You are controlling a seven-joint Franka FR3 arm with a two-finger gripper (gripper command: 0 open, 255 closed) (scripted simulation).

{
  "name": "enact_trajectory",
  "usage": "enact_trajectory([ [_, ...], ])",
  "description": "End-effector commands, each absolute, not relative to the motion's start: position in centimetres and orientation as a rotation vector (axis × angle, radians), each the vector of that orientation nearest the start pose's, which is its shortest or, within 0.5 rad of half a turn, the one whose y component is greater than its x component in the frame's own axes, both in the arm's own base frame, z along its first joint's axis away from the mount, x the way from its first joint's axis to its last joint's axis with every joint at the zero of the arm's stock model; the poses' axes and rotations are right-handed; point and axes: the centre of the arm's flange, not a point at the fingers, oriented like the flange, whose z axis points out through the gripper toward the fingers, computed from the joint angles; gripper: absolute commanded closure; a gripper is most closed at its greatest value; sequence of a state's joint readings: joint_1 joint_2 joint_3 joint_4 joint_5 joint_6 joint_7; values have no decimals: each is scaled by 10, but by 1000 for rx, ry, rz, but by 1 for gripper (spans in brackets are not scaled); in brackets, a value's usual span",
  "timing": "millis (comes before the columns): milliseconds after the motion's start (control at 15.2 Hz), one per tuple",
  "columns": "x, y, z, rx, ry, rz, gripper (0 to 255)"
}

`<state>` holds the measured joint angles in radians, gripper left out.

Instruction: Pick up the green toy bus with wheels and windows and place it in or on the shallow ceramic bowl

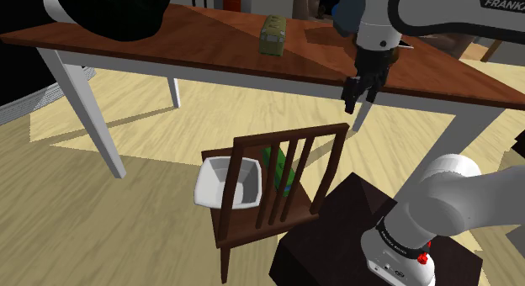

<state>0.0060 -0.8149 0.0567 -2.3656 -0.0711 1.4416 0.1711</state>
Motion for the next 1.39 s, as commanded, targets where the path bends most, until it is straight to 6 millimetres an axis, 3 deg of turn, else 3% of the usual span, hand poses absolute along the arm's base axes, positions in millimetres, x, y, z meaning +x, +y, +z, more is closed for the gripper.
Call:
enact_trajectory([
  [0,285,15,584,-3254,218,158,0],
  [1320,415,79,368,-3138,427,201,0],
])
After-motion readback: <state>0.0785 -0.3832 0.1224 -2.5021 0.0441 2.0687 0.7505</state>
